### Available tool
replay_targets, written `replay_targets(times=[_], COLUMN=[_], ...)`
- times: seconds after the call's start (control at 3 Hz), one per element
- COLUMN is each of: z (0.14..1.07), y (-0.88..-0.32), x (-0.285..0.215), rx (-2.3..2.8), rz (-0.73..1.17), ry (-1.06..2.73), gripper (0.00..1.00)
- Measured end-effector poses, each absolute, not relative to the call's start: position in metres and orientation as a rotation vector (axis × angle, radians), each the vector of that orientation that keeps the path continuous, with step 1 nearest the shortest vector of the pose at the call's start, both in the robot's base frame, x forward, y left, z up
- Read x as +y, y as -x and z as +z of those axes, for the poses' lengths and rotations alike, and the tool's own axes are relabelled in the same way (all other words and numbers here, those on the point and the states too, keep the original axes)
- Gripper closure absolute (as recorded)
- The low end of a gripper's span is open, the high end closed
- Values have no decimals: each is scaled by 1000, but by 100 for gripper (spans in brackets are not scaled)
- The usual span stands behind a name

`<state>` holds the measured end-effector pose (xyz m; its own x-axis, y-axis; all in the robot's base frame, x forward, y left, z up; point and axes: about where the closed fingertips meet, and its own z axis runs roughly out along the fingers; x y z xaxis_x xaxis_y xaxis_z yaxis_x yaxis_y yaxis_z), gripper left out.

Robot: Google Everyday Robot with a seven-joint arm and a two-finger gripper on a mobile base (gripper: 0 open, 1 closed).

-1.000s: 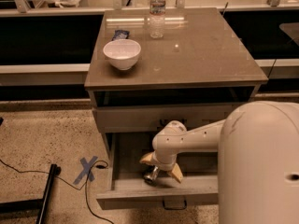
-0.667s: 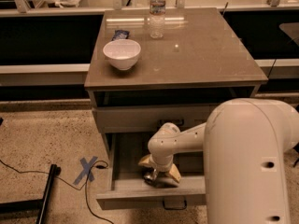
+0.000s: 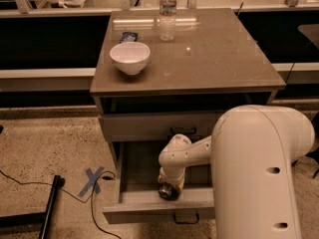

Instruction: Pick redbull can from middle drawer and place on counter

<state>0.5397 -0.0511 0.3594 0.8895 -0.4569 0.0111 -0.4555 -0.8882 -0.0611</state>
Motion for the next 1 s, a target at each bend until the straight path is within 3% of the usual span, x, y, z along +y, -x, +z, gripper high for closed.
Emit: replay_targets(times=[0.67, 1.0], z=[382, 421], y=[-539, -535], x=[-49, -36], rx=[736, 721], rz=[-51, -77], ry=[2834, 2628], gripper=[90, 100])
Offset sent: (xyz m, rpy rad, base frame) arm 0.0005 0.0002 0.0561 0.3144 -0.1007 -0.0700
